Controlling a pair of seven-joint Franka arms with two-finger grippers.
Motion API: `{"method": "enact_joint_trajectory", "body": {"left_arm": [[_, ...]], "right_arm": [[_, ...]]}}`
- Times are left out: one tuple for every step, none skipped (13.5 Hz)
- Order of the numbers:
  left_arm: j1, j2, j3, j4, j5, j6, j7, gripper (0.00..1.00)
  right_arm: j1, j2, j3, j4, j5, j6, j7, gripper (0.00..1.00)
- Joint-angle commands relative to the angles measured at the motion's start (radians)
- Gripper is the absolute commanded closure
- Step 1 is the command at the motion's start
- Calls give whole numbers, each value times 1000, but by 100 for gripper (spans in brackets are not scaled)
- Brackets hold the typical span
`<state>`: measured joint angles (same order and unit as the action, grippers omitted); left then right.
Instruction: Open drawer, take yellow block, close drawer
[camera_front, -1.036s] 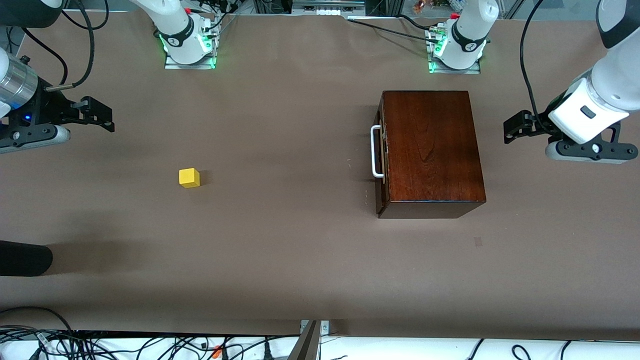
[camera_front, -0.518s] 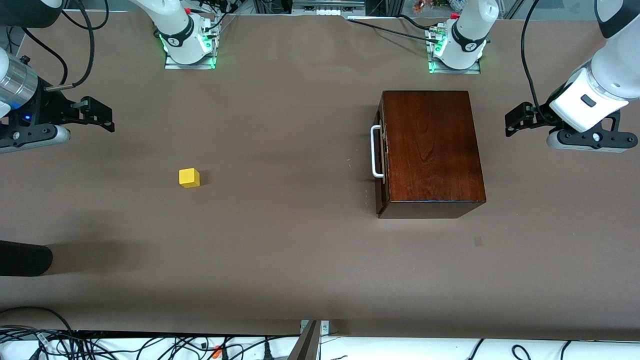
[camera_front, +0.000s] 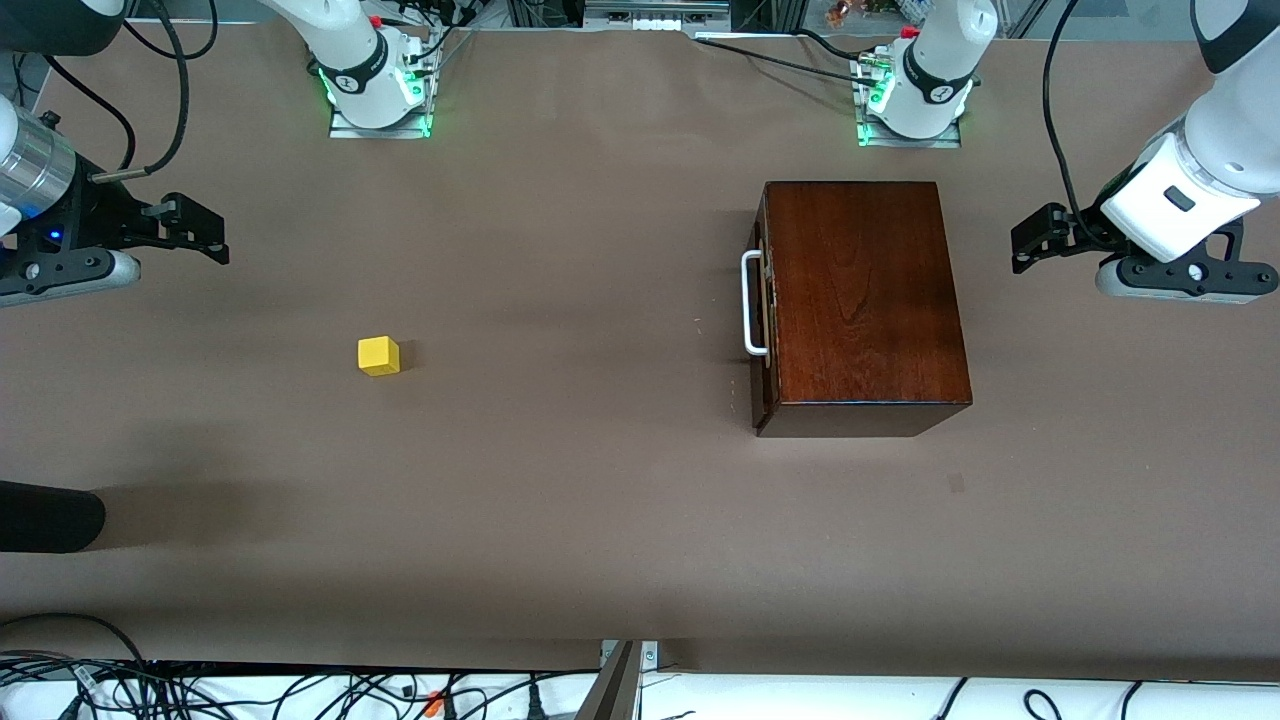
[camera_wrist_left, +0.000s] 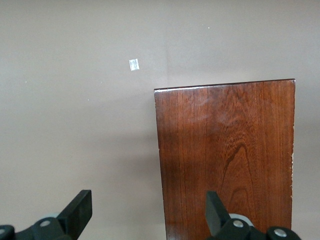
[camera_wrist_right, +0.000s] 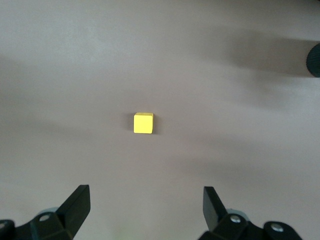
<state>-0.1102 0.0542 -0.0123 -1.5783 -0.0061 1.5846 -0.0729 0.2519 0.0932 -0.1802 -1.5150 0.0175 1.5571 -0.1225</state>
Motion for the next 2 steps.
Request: {"method": "enact_joint_trajectory", "body": {"left_arm": [[-5,-20,9,-17,-12,9,22,0],[-5,-20,9,-17,-12,9,22,0]], "right_arm": [[-3,6,1,21,2,-6,11,0],[-2,6,1,21,2,-6,11,0]]}}
